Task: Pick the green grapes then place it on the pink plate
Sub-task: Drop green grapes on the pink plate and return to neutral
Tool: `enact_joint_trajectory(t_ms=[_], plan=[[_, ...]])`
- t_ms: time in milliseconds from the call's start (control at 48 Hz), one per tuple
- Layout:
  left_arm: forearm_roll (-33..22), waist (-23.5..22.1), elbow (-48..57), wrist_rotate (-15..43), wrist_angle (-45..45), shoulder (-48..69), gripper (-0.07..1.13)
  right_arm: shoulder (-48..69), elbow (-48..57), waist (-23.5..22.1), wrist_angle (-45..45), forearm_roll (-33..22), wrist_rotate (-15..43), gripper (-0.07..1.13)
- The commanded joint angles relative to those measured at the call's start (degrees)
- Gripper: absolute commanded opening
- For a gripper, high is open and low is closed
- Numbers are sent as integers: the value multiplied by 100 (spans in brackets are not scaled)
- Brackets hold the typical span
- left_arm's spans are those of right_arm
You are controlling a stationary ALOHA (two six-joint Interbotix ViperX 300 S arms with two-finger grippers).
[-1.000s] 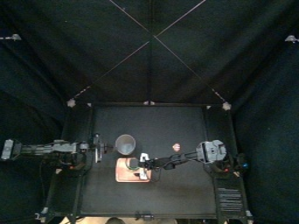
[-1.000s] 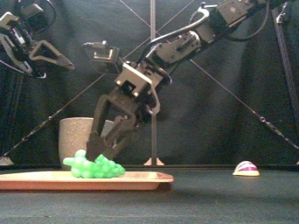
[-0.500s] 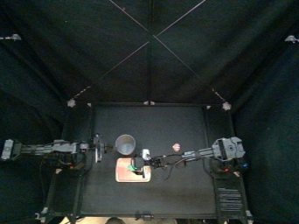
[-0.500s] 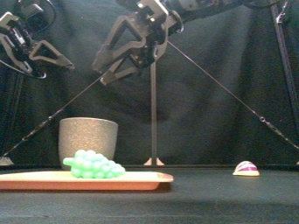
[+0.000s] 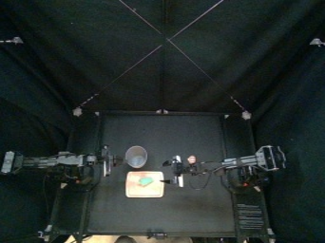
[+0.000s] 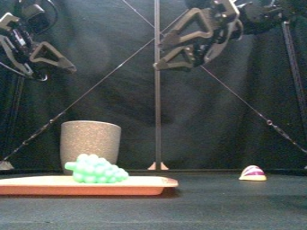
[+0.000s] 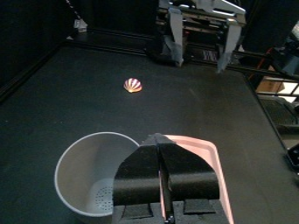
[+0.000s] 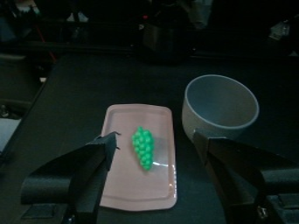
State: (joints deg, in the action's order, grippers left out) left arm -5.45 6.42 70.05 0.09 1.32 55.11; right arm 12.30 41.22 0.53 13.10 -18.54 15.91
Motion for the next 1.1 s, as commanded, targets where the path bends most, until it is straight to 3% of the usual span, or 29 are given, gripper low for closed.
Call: enact_joint_trajectory(t_ms=[21,312,1104], plan=[[-9,9,-70,9,44,-18,17,615,466,-88,501,167,-9,101],[-9,-9,-62,0,44,-18,17,1178,1213,-141,1336,466,-18,101],[-70,9,18,0,-9,-26,17,1178,1345,-229,1380,633,-9,101]])
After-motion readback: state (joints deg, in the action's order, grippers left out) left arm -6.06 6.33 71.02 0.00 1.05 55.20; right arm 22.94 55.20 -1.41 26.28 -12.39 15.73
